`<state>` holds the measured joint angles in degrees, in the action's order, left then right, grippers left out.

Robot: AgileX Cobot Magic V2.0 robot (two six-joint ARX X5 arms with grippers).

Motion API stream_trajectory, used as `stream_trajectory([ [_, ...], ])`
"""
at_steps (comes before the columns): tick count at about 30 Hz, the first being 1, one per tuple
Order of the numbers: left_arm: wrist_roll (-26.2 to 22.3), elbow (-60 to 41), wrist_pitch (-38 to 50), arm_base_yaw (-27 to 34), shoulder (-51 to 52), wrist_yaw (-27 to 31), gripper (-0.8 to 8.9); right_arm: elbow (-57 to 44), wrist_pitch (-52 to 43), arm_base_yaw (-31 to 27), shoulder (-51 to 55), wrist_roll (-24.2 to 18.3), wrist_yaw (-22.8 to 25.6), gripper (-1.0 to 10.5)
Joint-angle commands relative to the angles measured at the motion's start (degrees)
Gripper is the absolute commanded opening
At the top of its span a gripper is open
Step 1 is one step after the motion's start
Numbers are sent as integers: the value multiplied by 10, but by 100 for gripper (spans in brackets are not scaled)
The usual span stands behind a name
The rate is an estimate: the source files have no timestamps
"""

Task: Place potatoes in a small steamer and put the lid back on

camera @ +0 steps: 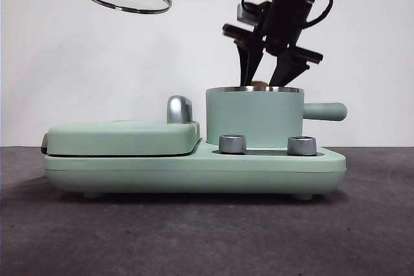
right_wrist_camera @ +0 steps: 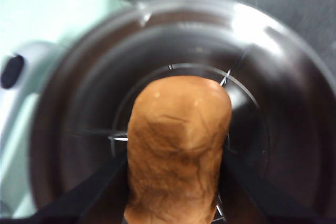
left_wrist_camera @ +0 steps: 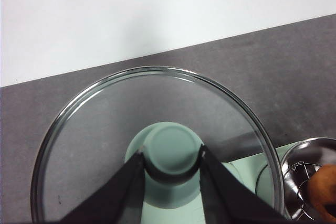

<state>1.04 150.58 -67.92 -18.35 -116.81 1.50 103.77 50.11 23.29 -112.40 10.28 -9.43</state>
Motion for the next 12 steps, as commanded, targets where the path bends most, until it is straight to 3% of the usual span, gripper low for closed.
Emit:
stream_trajectory([
  [1, 1, 25, 15, -3, 3, 0, 6, 10, 6, 6, -14, -7, 0, 166],
  [8, 1, 25, 15, -5, 3, 0, 6, 10, 14, 6, -14, -6, -2, 183],
  [12, 1, 25, 15, -8, 3, 0, 6, 10, 21, 6, -14, -5, -2, 352],
])
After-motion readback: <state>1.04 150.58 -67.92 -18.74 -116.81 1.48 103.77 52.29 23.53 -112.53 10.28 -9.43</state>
